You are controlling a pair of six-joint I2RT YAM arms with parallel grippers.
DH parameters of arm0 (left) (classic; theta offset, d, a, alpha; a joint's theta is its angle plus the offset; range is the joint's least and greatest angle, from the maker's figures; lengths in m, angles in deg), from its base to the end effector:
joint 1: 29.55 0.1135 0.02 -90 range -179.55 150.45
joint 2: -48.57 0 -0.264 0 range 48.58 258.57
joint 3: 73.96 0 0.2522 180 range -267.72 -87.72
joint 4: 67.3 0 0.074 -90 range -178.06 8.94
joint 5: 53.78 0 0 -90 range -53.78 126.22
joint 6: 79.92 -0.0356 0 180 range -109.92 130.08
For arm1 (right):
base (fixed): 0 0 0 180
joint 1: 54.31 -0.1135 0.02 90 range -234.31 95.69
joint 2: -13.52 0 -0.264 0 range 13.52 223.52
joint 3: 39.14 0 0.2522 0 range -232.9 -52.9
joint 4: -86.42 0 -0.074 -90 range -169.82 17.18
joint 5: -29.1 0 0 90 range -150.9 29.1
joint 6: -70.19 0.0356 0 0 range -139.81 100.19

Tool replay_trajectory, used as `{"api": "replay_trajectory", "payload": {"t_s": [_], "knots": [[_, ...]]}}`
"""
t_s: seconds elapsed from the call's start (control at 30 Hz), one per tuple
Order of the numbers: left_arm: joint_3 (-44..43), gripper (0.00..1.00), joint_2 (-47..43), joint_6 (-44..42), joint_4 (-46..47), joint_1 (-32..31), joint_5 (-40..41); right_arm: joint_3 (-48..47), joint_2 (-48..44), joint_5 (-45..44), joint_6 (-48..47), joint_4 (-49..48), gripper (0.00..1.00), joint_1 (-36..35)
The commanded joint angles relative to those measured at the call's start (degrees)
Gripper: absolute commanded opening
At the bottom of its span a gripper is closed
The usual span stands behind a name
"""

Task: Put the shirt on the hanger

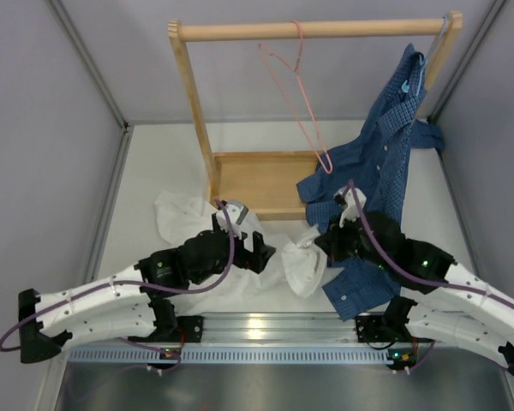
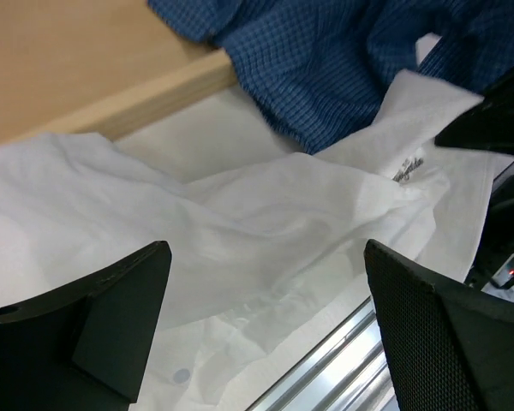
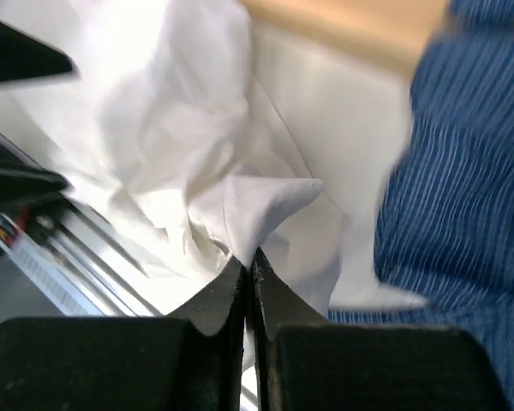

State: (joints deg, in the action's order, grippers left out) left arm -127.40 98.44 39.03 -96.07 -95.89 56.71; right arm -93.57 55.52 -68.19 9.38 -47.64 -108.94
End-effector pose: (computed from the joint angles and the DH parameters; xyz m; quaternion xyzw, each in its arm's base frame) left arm 0.0911 -0.1770 0.2853 0.1760 0.8176 -0.2885 0.4662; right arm 0.0970 0.1289 0.2841 -0.1642 0.8642 0.2738 0.3889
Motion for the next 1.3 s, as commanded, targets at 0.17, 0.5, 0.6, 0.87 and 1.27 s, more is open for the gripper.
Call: {"api": "replay_trajectory", "payload": {"t_s": [0.17, 0.5, 0.6, 0.87, 1.27], "knots": [[-11.20, 0.98, -12.24, -11.63, 1.55, 0.17, 3.33, -29.44, 1.33, -0.91, -25.57, 3.24, 0.00, -0.39], [-7.44, 0.98, -10.50, -16.84, 13.59, 0.17, -13.21, -27.46, -1.49, 9.28, -31.85, 7.61, 0.00, -0.48], [-4.18, 0.98, -8.22, -14.46, 17.17, 0.17, -10.12, -22.36, 0.54, 3.78, -29.81, 9.56, 0.00, -0.48], [-3.56, 0.98, -0.22, -18.56, 21.86, 0.17, -10.28, -15.94, -9.99, 16.43, -33.23, 3.06, 0.00, -0.48], [0.92, 0.98, 9.19, -28.51, 37.84, 2.44, -31.56, -13.92, -13.17, 27.31, -35.34, 2.97, 0.00, -0.48]]}}
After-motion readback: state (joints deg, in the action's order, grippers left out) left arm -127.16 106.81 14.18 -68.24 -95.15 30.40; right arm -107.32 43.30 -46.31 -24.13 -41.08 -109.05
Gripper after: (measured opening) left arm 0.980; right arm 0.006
